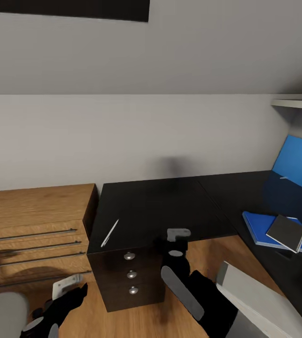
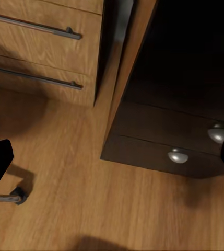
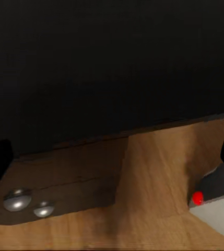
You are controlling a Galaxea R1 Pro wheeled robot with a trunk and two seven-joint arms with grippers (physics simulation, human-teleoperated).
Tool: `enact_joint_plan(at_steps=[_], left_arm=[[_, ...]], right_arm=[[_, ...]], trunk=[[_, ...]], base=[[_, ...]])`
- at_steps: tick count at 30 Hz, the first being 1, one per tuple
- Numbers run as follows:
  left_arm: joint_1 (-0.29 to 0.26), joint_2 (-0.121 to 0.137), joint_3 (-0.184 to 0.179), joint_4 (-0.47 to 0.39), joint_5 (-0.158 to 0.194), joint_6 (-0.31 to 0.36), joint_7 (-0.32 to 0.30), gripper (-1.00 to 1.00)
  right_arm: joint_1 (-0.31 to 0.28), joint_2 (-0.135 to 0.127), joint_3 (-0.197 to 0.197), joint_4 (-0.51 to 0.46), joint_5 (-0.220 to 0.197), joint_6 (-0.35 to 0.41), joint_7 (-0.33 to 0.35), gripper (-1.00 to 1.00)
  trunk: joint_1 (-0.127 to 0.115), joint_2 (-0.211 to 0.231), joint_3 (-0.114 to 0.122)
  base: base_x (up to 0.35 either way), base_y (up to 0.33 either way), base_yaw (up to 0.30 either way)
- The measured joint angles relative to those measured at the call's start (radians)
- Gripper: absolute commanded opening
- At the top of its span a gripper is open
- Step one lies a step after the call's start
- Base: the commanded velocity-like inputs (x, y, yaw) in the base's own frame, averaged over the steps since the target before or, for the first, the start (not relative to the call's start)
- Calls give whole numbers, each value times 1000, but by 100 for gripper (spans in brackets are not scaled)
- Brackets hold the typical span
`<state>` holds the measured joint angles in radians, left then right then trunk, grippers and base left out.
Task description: In the bedroom, organize the workspace by keeping the computer under the desk, ensuring the monitor is on the desk, placing the keyboard on the desk next to the monitor, placing the mouse on the desk next to the keyboard, moving the folder from the swivel chair onto the desk next to the mouse, stacking the notebook on top of the folder with the pen on top of the notebook, and positioning the swivel chair next to the desk.
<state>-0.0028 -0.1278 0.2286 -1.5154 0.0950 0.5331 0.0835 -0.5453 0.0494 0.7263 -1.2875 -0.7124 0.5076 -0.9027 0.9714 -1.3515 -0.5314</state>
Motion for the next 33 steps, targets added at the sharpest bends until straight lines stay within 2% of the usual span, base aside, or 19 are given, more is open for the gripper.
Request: enact_joint_plan(at_steps=[2,3,7,8,11,12,13,16,18,23,28,33], left_arm=[[0,-1,2,-6,0,3,0,100],[0,0,5,-9,-1,3,0,100],[0,2,29,-14,-1,3,-1,100],[0,2,45,-15,-1,3,-1,100],[0,2,66,-18,0,4,-2,100],[0,2,86,-22,0,4,-3,100],[0,2,96,-24,0,5,-3,100],[0,2,108,-28,0,5,-4,100],[0,1,113,-30,0,5,-4,100],[0,0,116,-34,1,5,-4,100],[0,1,119,-36,0,5,-5,100],[0,0,119,-29,-2,5,-6,100]], right_arm=[[-45,16,-13,81,10,-5,71,100],[-91,31,-19,139,14,-13,110,100],[-209,64,-29,294,16,-47,185,100],[-257,77,-31,366,17,-70,218,100],[-329,98,-34,492,16,-119,280,100],[-394,122,-37,676,17,-222,380,100],[-413,125,-38,773,13,-282,427,100],[-433,125,-37,871,9,-361,484,100],[-442,125,-34,918,6,-399,510,100],[-442,125,-31,935,5,-415,517,100],[-440,125,-29,929,3,-419,492,100],[-439,125,-28,921,2,-420,460,100]], trunk=[[0,0,0],[0,0,0],[0,0,0],[0,0,0],[0,0,0],[0,0,0],[0,0,0],[0,0,0],[0,0,0],[0,0,0],[0,0,0],[0,0,0]], base=[[0,0,0],[0,0,0],[0,0,0],[0,0,0],[0,0,0],[0,0,0],[0,0,0],[0,0,0],[0,0,0],[0,0,0],[0,0,37],[0,0,218]])
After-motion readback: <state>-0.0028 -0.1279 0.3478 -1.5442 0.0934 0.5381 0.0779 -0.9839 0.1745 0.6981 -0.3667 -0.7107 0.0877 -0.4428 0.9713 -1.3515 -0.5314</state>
